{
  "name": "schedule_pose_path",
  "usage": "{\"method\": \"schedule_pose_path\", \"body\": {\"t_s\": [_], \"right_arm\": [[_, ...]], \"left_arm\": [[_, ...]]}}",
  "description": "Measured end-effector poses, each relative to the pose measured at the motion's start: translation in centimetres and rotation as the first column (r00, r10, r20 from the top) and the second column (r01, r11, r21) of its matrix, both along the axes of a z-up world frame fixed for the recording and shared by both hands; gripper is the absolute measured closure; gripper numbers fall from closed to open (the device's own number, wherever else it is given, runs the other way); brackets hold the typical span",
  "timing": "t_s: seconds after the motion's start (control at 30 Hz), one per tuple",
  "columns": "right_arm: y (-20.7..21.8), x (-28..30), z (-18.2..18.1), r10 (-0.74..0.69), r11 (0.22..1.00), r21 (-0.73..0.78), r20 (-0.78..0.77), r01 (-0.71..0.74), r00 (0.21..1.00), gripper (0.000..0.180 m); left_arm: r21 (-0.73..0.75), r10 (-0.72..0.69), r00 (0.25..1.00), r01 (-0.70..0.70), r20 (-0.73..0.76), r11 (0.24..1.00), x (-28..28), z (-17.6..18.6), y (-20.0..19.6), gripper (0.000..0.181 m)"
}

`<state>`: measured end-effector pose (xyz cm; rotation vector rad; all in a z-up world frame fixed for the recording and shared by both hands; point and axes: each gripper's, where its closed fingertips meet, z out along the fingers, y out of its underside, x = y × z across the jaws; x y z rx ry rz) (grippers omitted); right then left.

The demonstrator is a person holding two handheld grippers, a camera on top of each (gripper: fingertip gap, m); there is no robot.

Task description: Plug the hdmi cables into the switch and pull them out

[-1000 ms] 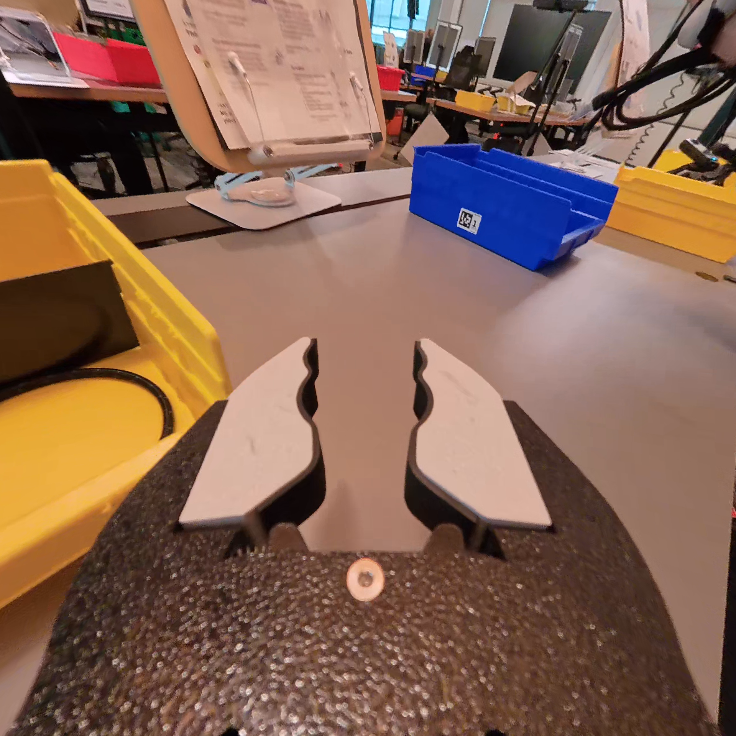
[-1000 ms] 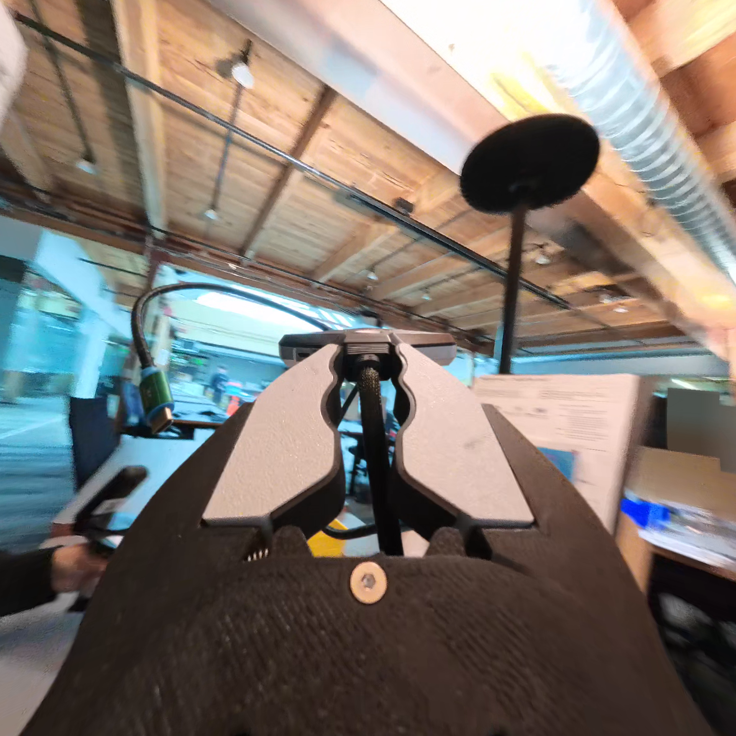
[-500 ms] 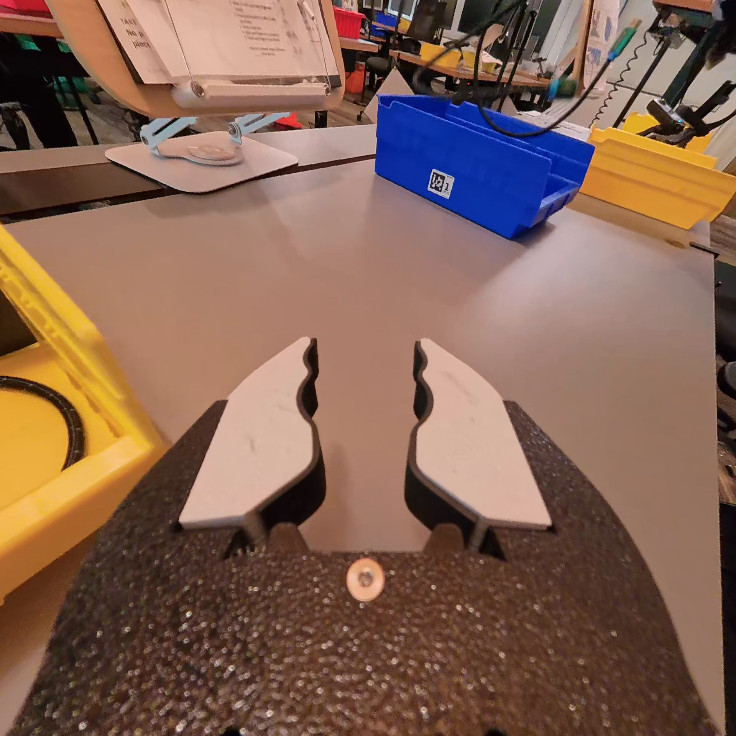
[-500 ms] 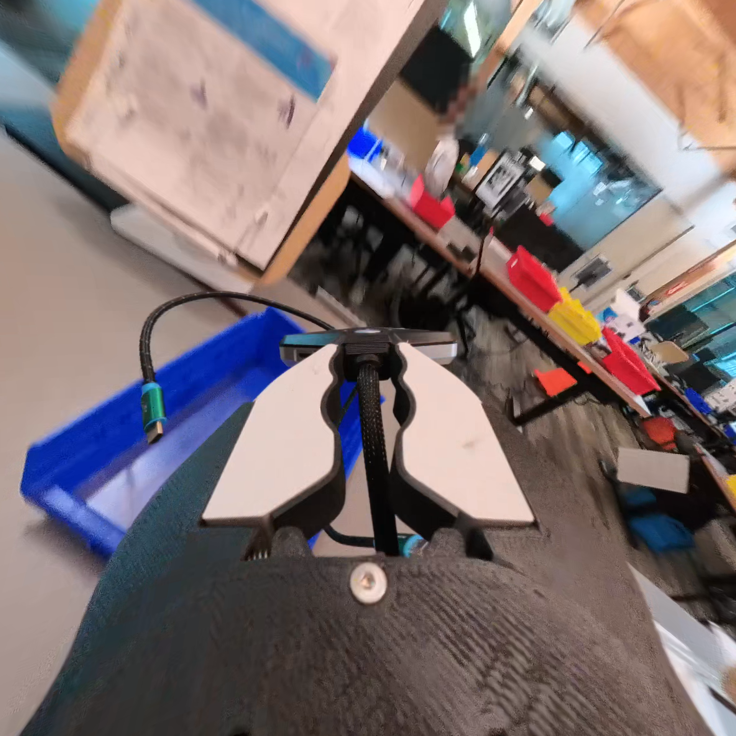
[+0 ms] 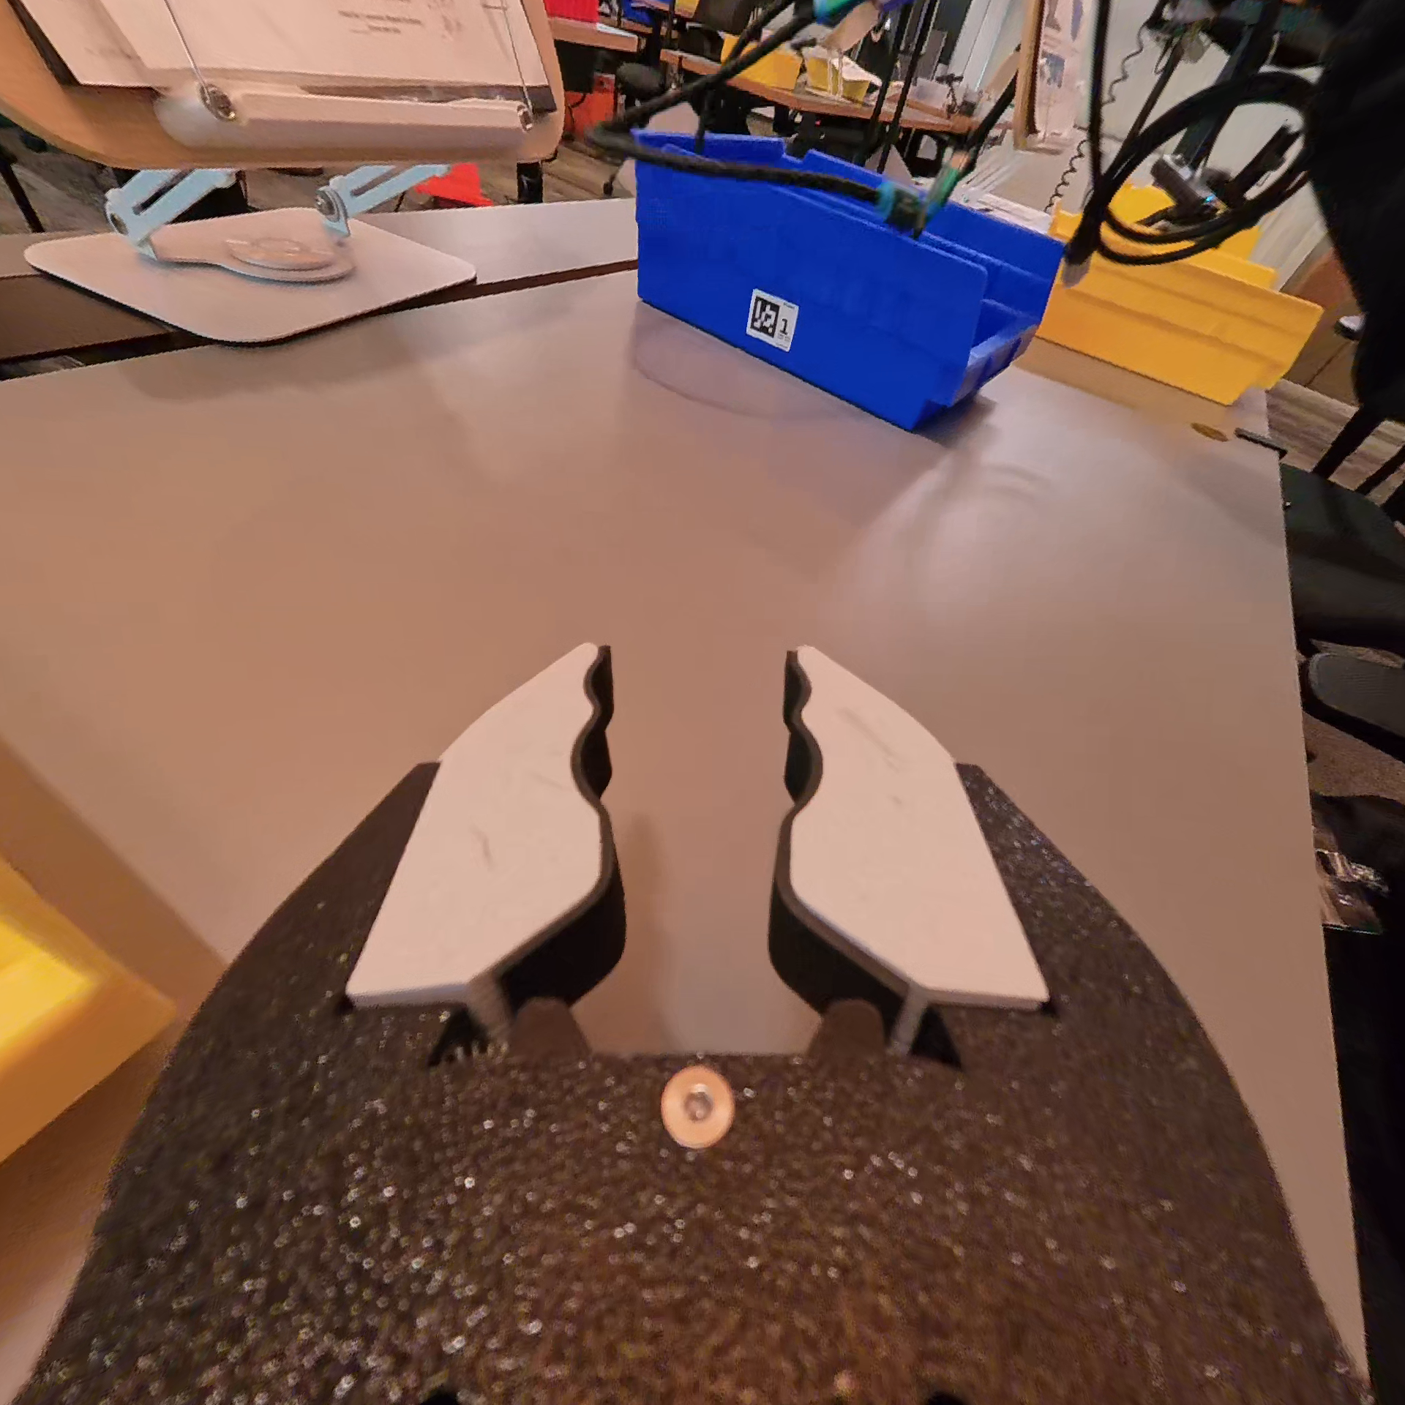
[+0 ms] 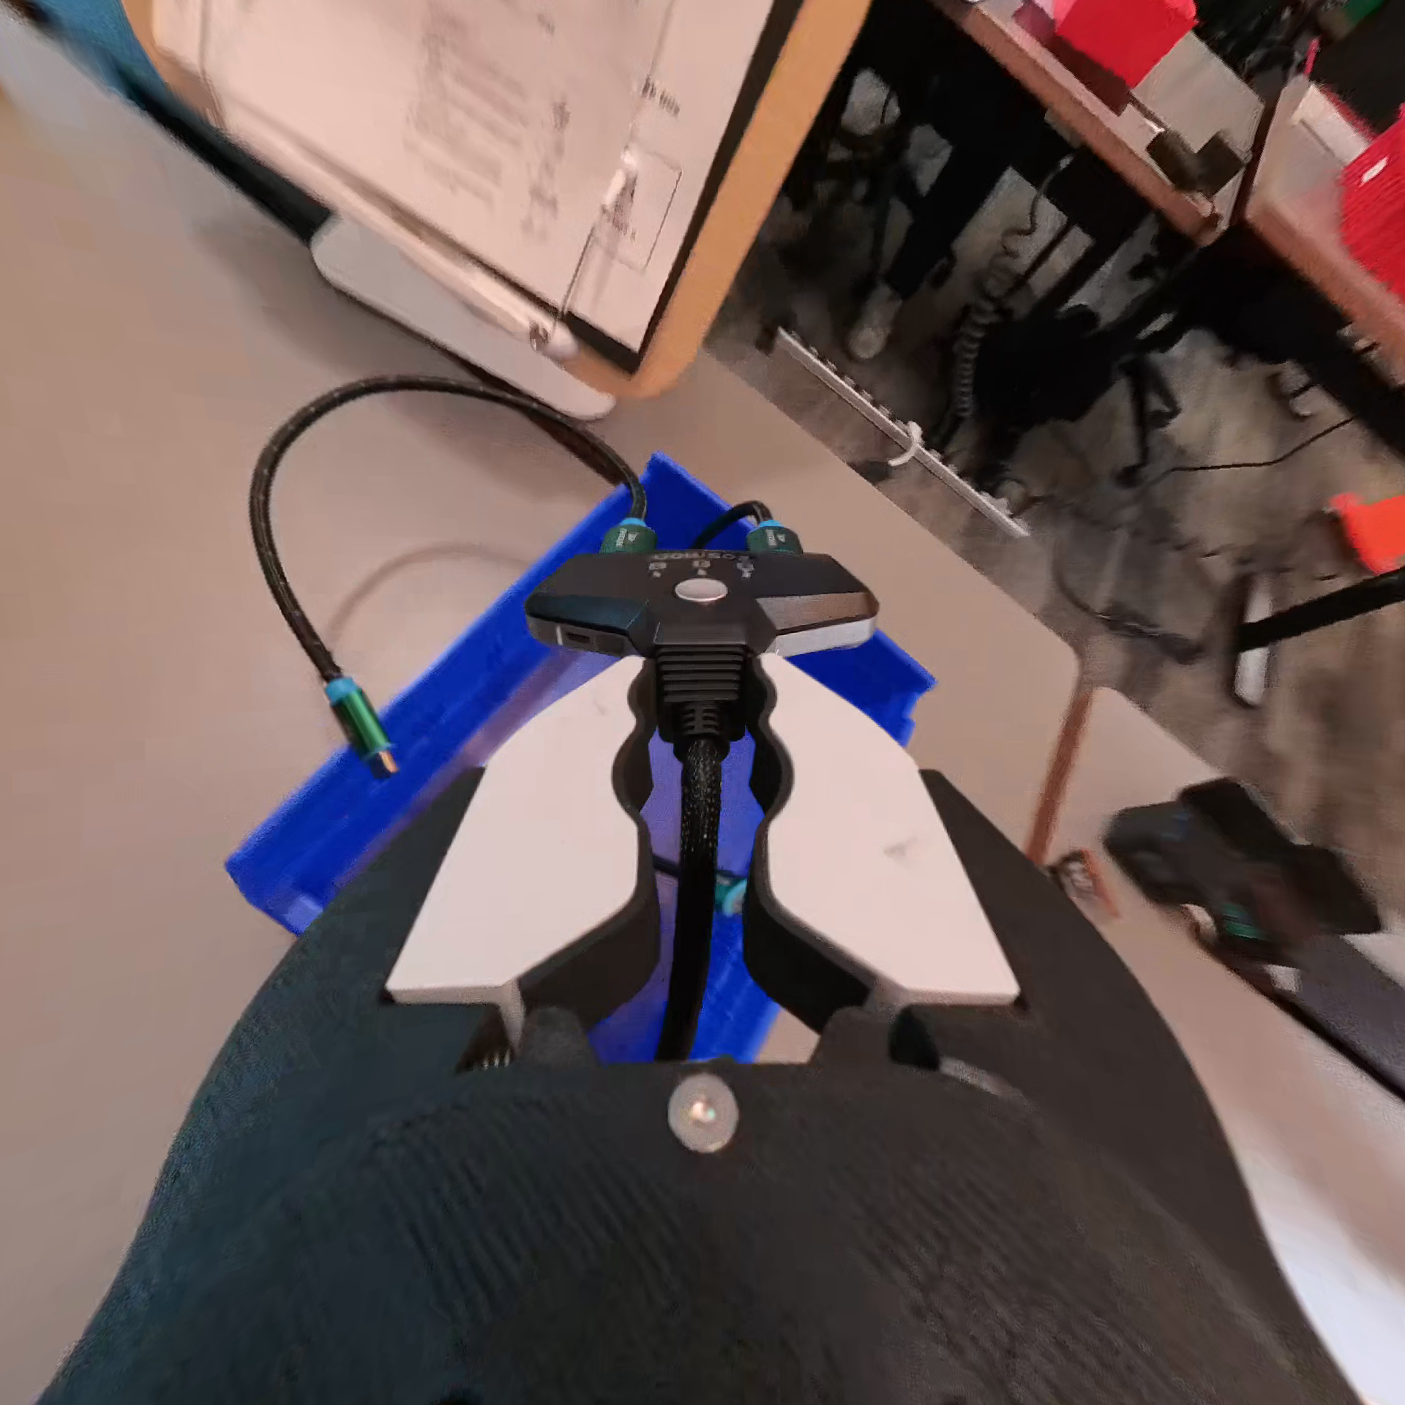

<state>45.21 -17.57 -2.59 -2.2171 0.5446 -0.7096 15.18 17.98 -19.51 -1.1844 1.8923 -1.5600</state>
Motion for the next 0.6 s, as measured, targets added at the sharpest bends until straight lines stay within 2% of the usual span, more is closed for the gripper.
{"method": "schedule_pose_path", "body": {"t_s": [0.2, 0.5, 0.6], "right_arm": [[-0.1, 1.1, 1.9, 0.004, 0.950, 0.311, -0.030, 0.005, 1.000, 0.158], [-1.9, 4.6, 1.8, -0.093, 0.937, 0.305, -0.257, 0.172, 0.962, 0.158], [-2.0, 5.5, 3.1, -0.067, 0.905, 0.385, -0.295, 0.183, 0.953, 0.158]], "left_arm": [[-0.046, -0.012, 1.000, 0.012, -0.002, 0.999, 0.1, 0.3, 0.0, 0.140], [-0.077, -0.011, 1.000, 0.011, 0.001, 0.997, 0.2, 0.5, 0.1, 0.144], [-0.074, -0.010, 1.000, 0.009, -0.008, 0.997, 0.2, 0.3, 0.1, 0.144]]}}
